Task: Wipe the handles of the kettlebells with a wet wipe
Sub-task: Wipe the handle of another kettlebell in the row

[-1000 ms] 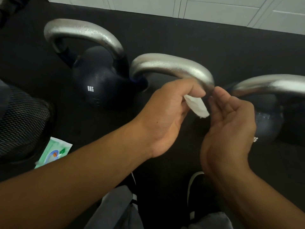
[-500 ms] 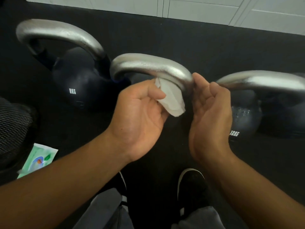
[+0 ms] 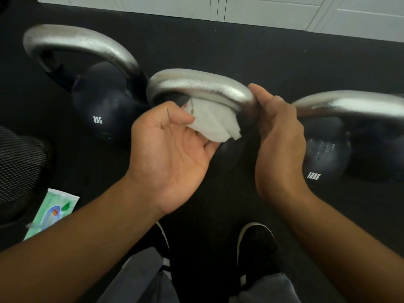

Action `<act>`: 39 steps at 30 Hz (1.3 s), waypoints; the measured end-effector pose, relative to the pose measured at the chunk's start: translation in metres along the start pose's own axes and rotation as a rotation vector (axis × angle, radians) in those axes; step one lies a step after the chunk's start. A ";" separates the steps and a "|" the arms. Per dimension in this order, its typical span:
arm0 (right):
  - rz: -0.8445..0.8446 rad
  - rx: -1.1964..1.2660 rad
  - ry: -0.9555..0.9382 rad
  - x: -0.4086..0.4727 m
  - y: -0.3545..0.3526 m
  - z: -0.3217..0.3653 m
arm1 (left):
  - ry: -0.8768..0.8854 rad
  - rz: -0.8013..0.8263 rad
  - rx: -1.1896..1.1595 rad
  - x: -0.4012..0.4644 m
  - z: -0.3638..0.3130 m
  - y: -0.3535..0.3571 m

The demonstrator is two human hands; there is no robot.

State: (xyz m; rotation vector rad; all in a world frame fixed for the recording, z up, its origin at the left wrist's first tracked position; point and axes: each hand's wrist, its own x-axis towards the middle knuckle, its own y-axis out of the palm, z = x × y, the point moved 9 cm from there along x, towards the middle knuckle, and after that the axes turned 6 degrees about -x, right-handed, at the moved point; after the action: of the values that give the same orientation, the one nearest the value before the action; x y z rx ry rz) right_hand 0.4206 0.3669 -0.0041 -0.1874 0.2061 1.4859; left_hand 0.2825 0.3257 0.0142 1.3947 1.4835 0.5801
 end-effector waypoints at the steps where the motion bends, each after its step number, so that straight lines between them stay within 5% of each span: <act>1: -0.010 -0.013 -0.002 -0.001 -0.001 0.001 | -0.008 0.007 0.015 -0.001 0.002 0.000; 14: 0.008 -0.100 -0.051 -0.003 -0.002 0.006 | 0.024 0.102 0.432 0.010 0.018 0.002; 33: 0.032 -0.014 -0.065 0.000 0.000 0.003 | 0.142 0.219 1.797 0.037 0.035 0.001; 39: 0.032 -0.048 -0.068 0.002 -0.003 0.000 | 0.150 0.167 1.853 0.040 0.033 0.006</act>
State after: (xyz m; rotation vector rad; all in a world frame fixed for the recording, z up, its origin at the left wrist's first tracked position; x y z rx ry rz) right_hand 0.4234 0.3683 -0.0043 -0.1727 0.1198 1.5273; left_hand 0.3195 0.3560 -0.0074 2.8042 2.0062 -1.0042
